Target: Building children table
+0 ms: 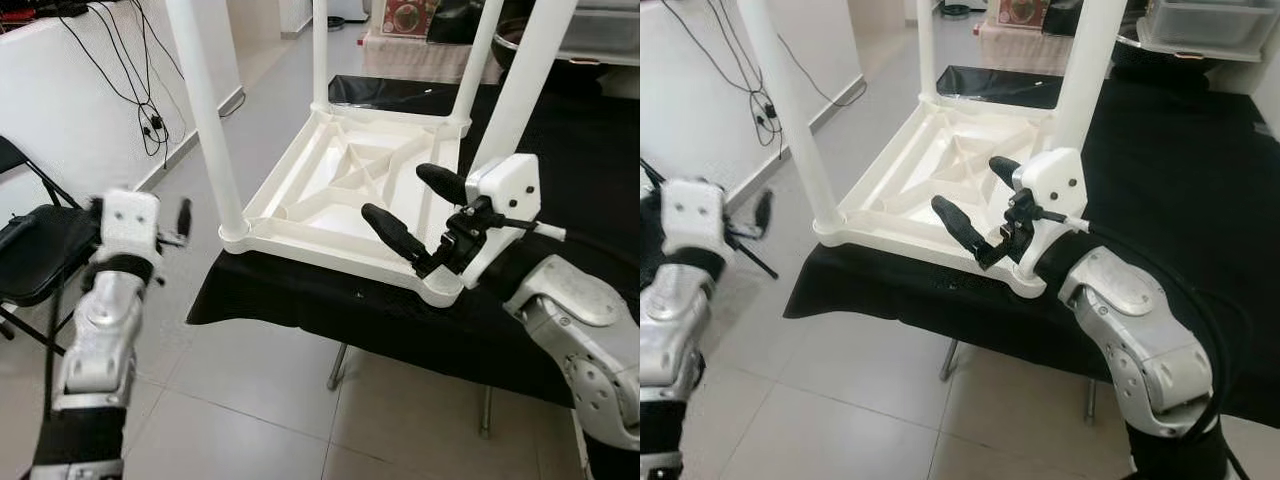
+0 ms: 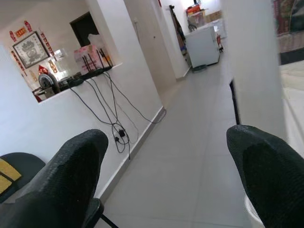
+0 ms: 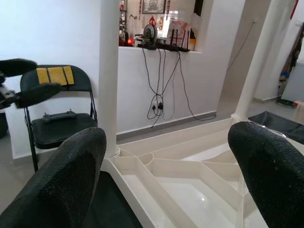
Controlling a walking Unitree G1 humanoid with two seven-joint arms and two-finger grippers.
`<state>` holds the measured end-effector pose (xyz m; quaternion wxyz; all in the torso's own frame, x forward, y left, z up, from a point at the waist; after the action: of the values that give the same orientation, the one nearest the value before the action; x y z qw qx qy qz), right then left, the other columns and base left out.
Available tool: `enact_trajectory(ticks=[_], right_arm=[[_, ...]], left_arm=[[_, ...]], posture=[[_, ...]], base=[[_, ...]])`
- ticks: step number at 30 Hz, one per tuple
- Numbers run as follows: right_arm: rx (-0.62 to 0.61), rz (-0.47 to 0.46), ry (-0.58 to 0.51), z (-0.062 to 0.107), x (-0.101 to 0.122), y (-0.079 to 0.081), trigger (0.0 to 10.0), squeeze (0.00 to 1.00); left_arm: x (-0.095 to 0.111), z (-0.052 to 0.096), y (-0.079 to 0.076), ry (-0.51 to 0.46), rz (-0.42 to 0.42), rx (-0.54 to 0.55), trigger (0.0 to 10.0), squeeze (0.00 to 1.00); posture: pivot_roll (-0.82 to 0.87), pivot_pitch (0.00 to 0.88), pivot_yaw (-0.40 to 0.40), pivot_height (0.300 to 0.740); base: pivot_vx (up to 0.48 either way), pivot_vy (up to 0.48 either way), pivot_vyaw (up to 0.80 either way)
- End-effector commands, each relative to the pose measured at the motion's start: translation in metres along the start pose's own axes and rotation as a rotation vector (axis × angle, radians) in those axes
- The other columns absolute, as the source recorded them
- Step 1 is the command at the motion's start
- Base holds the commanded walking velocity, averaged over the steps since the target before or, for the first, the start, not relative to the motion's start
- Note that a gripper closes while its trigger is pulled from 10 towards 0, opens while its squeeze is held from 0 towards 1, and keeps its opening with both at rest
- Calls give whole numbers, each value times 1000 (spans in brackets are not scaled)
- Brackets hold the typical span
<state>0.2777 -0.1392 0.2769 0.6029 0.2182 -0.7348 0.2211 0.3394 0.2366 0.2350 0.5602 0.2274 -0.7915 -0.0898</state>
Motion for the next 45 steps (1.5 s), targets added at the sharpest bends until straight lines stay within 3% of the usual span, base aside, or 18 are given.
enact_trajectory(ticks=[1, 5, 11, 15, 19, 26, 30, 31, 33, 34, 35, 38, 40, 41, 42, 45], right_arm=[[8, 13, 8, 1, 0, 4, 10000, 992], [10, 15, 16, 3, -2, 6, 10000, 992], [13, 11, 23, 5, -2, 8, 10000, 996], [16, 9, 25, 6, -1, 9, 10000, 992], [19, 6, 28, 8, 0, 10, 10000, 996], [28, -8, 35, 9, -2, 13, 10000, 992], [24, -48, 54, 11, -12, 15, 10000, 988], [-41, -127, 125, 16, -45, 15, 10000, 965], [-41, -127, 125, 16, -45, 15, 10000, 965], [-95, -145, 174, 20, -67, 14, 10000, 941], [-95, -145, 174, 20, -67, 14, 10000, 941], [-222, -188, 276, 37, -113, 25, 10000, 631], [-222, -188, 276, 37, -113, 25, 10000, 631], [-225, -198, 289, 41, -119, 31, 10000, 525], [-254, -191, 298, 45, -123, 33, 10000, 71], [-318, -182, 301, 50, -126, 29, 10000, 0]], left_arm=[[-4, -2, 5, 7, -2, 2, 10000, 0], [-6, -10, 9, 5, -4, -8, 10000, 0], [-12, -18, 10, 14, 59, -48, 10000, 0], [-6, -24, -9, -32, 183, -198, 10000, 0], [-7, -31, -16, -31, 235, -233, 10000, 0], [-8, -33, -21, -31, 246, -260, 10000, 0], [-4, -26, -29, -42, 249, -294, 10000, 0], [-2, -1, -51, -42, 241, -376, 10000, 0], [-2, -1, -51, -42, 241, -376, 10000, 0], [-2, 18, -64, -34, 243, -428, 10000, 0], [-2, 18, -64, -34, 243, -428, 10000, 0], [-1, 81, -97, 9, 278, -549, 10000, 0], [-1, 81, -97, 9, 278, -549, 10000, 0], [0, 96, -103, 22, 279, -570, 10000, 0], [-3, 110, -109, 43, 266, -579, 10000, 0], [-7, 123, -115, 67, 244, -584, 10000, 0]], posture=[[-100, 103, 2, 740], [-105, 113, 5, 740], [-115, 129, 4, 740], [-121, 142, 2, 740], [-130, 156, 3, 740], [-134, 165, 1, 740], [-129, 168, 2, 740], [-118, 162, 3, 740], [-118, 162, 3, 740], [-112, 159, 6, 740], [-112, 159, 6, 740], [-84, 146, 9, 740], [-84, 146, 9, 740], [-82, 143, 10, 740], [-71, 118, 7, 740], [-68, 104, 8, 740]], base=[[0, 0, 0], [0, 0, 0], [0, 0, 0], [0, 0, 0], [0, 0, 0], [0, 0, 0], [0, 0, 0], [0, 0, 0], [0, 0, 0], [0, 0, 0], [0, 0, 0], [0, 0, 0], [0, 0, 0], [0, 0, 0], [0, 0, 0], [0, 0, 0]])
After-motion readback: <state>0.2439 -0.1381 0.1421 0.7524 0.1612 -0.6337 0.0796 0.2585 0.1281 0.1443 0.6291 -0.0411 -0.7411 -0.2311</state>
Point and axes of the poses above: a point about 5 cm out from each wrist's last joint towards the gripper, its own z axis pointing back from the gripper into the wrist, its own x axis along the axis of the wrist's last joint, y = z × x, the point moved 2 cm from there along -z, pointing out of the wrist towards the gripper, and after that the axes turned 10 degrees about -z, right-handed, at the moved point
